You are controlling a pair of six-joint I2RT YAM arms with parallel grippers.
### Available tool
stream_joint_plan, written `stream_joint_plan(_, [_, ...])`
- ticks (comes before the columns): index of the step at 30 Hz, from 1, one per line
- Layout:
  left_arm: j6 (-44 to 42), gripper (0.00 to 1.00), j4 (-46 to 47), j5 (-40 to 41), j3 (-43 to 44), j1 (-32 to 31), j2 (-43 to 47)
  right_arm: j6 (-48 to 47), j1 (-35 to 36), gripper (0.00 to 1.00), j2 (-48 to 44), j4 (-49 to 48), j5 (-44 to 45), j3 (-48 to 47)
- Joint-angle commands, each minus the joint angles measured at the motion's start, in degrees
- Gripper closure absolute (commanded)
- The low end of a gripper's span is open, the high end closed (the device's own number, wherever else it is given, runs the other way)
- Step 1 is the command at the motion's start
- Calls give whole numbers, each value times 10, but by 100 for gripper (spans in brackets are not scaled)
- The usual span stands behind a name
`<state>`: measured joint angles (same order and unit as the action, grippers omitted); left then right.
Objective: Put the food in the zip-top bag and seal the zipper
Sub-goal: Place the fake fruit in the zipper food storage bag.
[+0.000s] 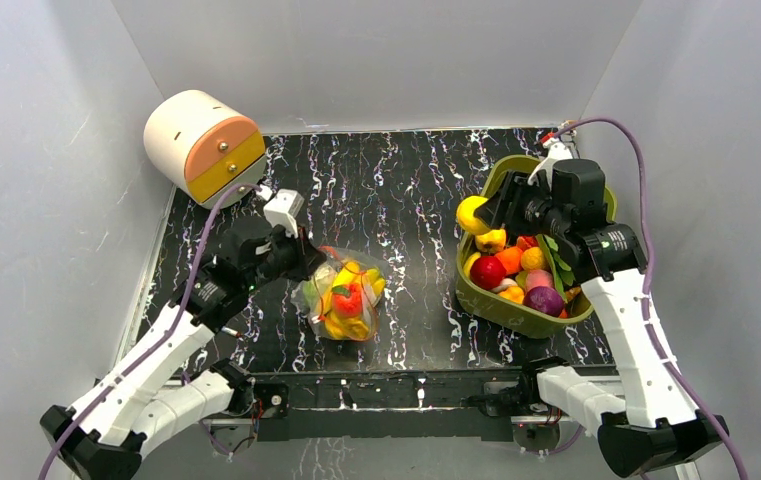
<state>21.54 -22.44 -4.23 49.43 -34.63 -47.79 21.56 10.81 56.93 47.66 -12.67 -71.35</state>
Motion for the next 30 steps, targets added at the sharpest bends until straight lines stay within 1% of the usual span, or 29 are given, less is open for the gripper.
stream_joint_plan(1, [23, 100, 8, 28, 61, -1, -36, 40, 3, 65, -27, -71, -105, -8])
stream_joint_plan(4, [28, 100, 6, 30, 81, -1, -55, 62, 6, 66, -33, -108, -145, 20])
stream_joint_plan(7, [38, 100, 4, 29, 96, -1, -69, 64, 12, 66, -32, -111, -151, 28])
stream_joint_plan(11, [56, 100, 5, 15, 102, -1, -80, 84, 34, 66, -35, -142, -165, 42])
stream_joint_plan(13, [61, 100, 6, 13, 102, -2, -80, 97, 67, 66, -32, -153, -158, 47])
stream_joint_plan(14, [62, 100, 7, 13, 101, -1, -79, 102, 89, 66, -29, -157, -139, 47])
stream_joint_plan(17, [67, 100, 15, 14, 93, -1, -71, 120, 168, 66, -21, -179, -100, 48])
stream_joint_plan(21, [74, 100, 15, 10, 89, -1, -62, 174, 226, 66, -11, -251, -123, 74])
stream_joint_plan(23, [77, 100, 13, 7, 88, -1, -60, 190, 262, 66, -4, -284, -116, 86])
stream_joint_plan(26, [80, 100, 12, 2, 88, -1, -54, 190, 320, 66, 15, -289, -76, 84])
stream_joint_plan(30, [83, 100, 5, -2, 90, -1, -51, 192, 383, 65, 40, -307, -45, 82])
